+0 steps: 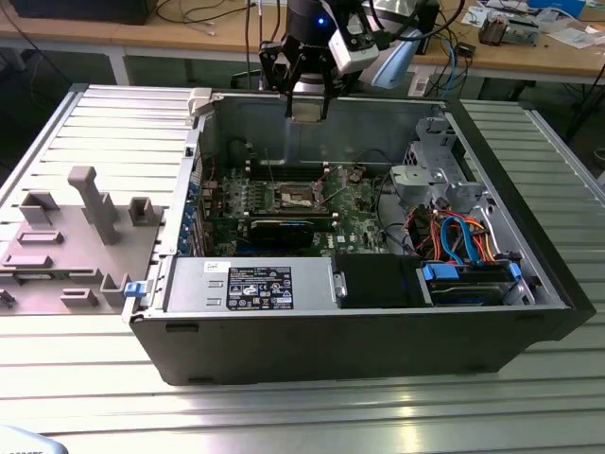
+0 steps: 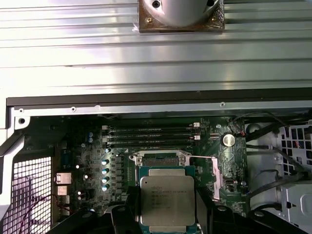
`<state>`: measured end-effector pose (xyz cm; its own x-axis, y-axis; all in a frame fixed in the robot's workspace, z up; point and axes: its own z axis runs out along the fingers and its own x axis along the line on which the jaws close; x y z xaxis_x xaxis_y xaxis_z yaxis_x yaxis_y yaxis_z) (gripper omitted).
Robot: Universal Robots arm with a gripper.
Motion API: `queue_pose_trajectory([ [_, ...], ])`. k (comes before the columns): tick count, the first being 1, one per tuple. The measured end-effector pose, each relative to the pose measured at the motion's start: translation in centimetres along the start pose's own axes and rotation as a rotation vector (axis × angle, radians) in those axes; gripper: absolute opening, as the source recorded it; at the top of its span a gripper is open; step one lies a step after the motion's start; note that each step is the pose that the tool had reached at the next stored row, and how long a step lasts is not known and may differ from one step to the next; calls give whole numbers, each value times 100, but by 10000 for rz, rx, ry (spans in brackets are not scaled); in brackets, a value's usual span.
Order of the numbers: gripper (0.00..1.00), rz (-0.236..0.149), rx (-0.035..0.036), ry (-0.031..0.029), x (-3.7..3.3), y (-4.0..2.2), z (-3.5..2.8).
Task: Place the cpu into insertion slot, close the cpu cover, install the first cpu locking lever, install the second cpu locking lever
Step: 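Place the cpu into insertion slot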
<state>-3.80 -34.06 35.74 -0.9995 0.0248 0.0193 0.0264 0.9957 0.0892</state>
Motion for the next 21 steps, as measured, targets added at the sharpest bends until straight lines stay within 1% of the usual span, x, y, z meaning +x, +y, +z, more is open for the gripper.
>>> queue_pose_trajectory([
  [4, 55, 0, 1, 0, 0, -1, 13],
  [21, 55, 97, -2, -8, 0, -1, 14],
])
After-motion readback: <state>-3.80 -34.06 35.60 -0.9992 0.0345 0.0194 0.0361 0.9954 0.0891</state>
